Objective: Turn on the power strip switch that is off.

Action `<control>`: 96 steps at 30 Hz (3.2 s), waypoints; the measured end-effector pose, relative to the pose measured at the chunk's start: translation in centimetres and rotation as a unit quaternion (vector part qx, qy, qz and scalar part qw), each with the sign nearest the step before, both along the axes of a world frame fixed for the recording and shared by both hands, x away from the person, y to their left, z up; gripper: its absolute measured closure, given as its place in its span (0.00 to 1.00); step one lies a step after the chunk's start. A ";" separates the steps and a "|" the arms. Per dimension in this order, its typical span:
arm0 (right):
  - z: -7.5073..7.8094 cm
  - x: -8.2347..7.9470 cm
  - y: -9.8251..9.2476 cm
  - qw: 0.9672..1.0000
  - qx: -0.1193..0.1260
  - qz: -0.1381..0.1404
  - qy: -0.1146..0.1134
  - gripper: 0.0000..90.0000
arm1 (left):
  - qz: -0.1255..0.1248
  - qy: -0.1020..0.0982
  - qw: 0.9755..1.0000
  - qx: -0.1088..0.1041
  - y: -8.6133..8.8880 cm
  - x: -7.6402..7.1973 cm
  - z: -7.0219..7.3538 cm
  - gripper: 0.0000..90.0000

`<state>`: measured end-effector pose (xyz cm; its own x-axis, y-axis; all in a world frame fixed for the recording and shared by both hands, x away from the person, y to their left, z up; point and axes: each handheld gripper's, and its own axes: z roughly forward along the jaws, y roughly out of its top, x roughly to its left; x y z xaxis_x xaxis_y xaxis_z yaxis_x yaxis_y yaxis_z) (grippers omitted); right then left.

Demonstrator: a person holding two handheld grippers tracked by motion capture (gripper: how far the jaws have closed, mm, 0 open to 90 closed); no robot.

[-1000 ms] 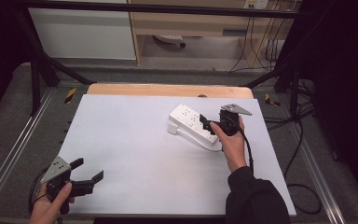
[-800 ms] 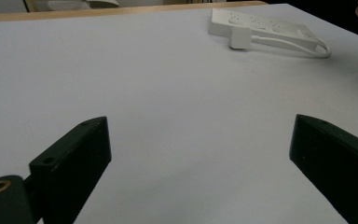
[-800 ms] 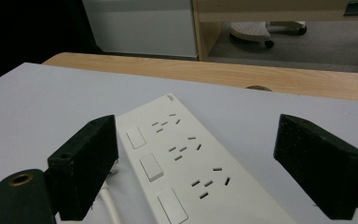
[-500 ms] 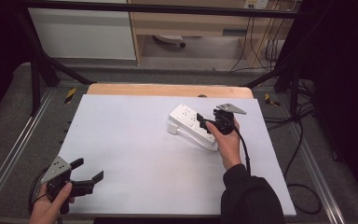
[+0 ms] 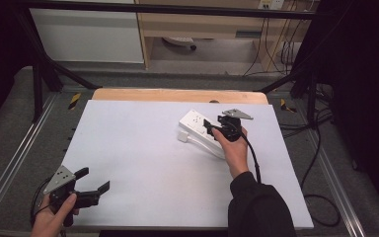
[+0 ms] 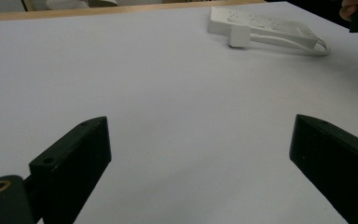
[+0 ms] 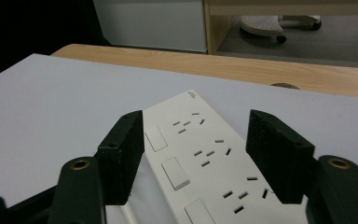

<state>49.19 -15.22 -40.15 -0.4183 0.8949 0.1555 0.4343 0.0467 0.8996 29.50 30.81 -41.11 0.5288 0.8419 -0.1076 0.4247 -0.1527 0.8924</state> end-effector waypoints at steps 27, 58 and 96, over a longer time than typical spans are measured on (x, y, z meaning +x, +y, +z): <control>-1.2 -0.3 2.4 1.000 0.001 0.013 0.004 0.98 | -0.002 0.000 1.000 0.002 0.0 0.0 0.0 0.06; -2.3 -0.8 3.1 0.999 -0.029 0.001 0.017 1.00 | -0.002 -0.001 1.000 0.001 0.0 0.0 0.0 0.06; -4.7 0.7 3.5 0.998 -0.062 -0.021 0.021 1.00 | -0.002 0.000 1.000 0.001 0.1 0.0 0.0 0.06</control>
<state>49.85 -11.68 -44.85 -0.3760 0.9247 0.0594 0.4751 0.1374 0.8691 29.49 30.86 -41.10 0.5323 0.8399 -0.1058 0.4242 -0.1564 0.8920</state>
